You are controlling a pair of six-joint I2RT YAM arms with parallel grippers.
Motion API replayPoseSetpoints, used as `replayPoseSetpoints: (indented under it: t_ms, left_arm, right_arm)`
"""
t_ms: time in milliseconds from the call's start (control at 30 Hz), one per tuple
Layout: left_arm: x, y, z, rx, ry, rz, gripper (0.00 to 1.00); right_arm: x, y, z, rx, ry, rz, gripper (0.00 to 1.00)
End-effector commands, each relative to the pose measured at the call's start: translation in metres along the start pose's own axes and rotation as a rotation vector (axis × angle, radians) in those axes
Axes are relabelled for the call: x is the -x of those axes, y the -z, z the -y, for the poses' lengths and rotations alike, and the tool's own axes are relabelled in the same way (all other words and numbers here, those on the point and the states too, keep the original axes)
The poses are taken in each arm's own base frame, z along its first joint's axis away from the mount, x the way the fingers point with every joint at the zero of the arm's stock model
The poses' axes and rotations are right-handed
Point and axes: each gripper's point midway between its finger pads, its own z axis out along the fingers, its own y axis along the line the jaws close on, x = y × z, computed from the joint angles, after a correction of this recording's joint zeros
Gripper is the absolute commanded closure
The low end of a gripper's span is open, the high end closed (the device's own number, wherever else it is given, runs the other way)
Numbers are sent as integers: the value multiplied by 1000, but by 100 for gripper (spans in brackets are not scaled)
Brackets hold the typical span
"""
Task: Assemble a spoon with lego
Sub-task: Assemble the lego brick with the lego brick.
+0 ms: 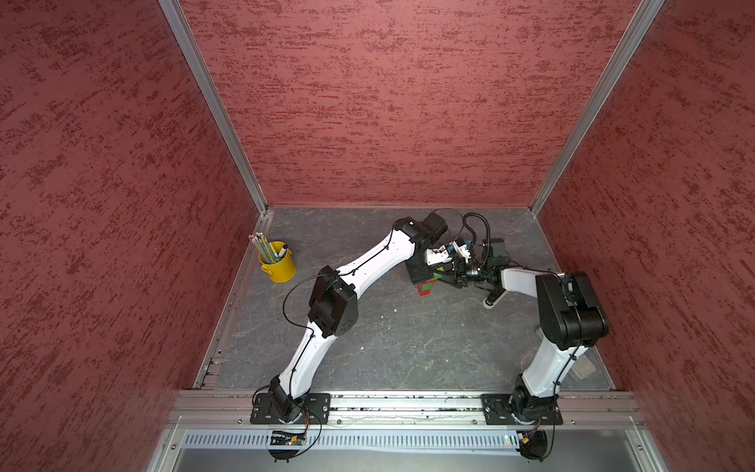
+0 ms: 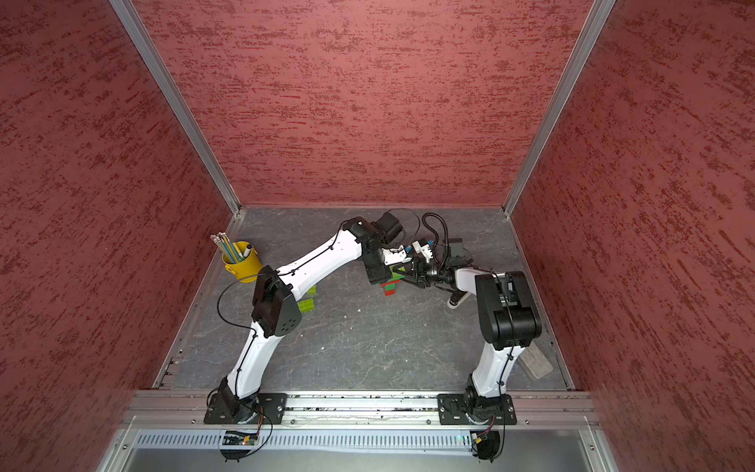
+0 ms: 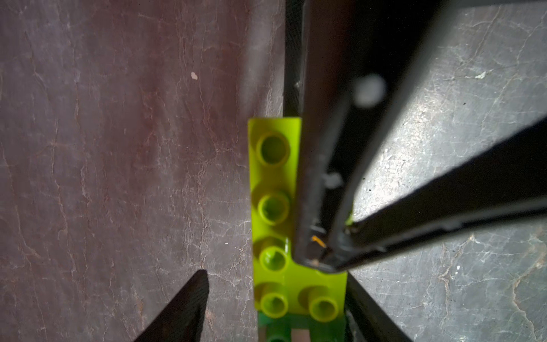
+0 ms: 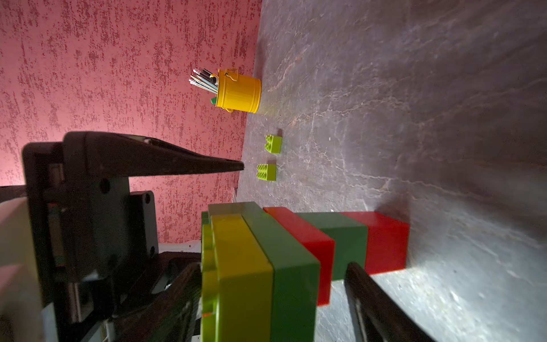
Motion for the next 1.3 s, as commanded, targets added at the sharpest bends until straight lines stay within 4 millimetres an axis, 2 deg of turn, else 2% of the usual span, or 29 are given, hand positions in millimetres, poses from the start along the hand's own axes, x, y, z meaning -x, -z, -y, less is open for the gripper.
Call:
replayPoseSetpoints:
  t_ms: [0, 233, 433, 533, 700, 833, 900, 1000, 1067, 1167, 1267]
  left_arm:
    - [6, 17, -6, 37, 8, 47, 26]
    - [8, 29, -9, 53, 9, 70, 20]
    - [5, 34, -9, 61, 8, 64, 16]
    - [6, 40, -8, 59, 11, 79, 15]
    - [8, 57, -7, 63, 18, 125, 13]
    - [4, 81, -10, 77, 52, 193, 12]
    - [-3, 97, -18, 89, 127, 231, 12]
    - [-25, 122, -33, 93, 304, 265, 11]
    - [-53, 129, -44, 94, 467, 245, 10]
    - [-107, 120, -48, 80, 712, 133, 10]
    - [-162, 99, -43, 46, 1028, 9, 11]
  right_arm:
    - [-1, -4, -6, 15, 21, -9, 20]
    - [1, 0, -18, 40, 36, 4, 14]
    - [5, 6, -16, 7, 29, 29, 4]
    - [7, 13, -17, -11, 27, 56, 3]
    - [11, 29, -19, -67, 33, 111, 3]
    - [19, 48, -21, -190, 52, 190, 2]
    - [25, 58, -25, -282, 67, 236, 2]
    - [35, 77, -33, -414, 93, 297, 2]
    - [43, 93, -55, -472, 147, 366, 2]
    - [51, 107, -75, -522, 198, 418, 3]
    - [56, 114, -86, -561, 208, 430, 2]
